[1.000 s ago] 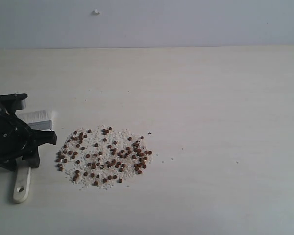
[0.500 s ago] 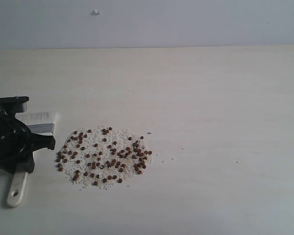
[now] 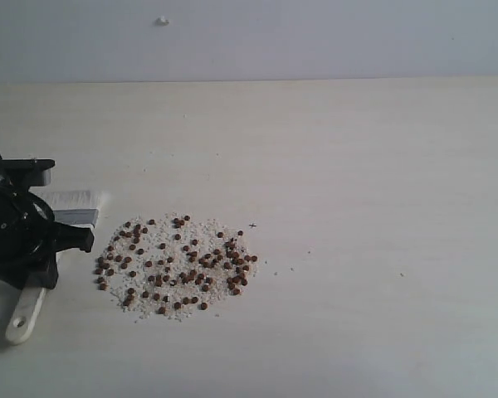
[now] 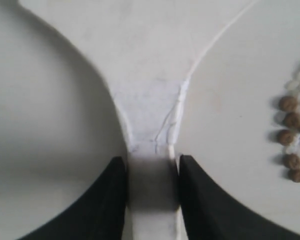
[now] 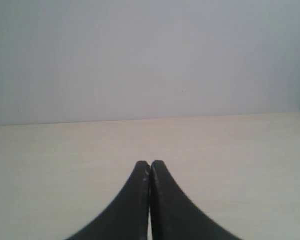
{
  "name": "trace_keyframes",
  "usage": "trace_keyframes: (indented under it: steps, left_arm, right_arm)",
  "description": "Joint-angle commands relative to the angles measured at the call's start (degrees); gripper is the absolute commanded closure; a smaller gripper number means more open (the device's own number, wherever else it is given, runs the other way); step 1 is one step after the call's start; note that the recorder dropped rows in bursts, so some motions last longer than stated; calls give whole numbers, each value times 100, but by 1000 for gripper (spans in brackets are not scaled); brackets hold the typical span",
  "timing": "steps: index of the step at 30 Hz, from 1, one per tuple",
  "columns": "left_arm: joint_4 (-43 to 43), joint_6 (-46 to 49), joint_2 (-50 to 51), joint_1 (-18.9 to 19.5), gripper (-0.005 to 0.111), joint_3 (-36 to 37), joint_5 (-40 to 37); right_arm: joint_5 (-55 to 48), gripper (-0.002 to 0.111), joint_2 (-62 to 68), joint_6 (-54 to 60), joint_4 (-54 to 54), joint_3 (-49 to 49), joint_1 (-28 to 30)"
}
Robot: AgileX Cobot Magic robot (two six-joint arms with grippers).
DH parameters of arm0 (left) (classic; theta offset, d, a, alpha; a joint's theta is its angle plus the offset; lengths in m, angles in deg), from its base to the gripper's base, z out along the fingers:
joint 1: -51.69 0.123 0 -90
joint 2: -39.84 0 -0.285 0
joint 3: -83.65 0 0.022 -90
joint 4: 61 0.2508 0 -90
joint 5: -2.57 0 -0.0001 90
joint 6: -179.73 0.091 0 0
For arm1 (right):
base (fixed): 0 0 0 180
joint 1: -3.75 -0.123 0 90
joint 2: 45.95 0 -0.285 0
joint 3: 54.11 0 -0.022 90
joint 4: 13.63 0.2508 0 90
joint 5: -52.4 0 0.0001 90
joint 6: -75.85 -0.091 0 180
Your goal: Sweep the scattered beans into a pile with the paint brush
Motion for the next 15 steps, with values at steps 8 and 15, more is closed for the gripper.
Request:
trace_keyframes:
  steps: [8,15]
  left_arm:
    - [43,389,0,-38,107,-690,-327]
    - [82,807,0,-38,107,-1079,-768]
  right_arm:
    - [38,108,-24,6,-3,29,29]
    - [38,108,-24,6,-3,29,29]
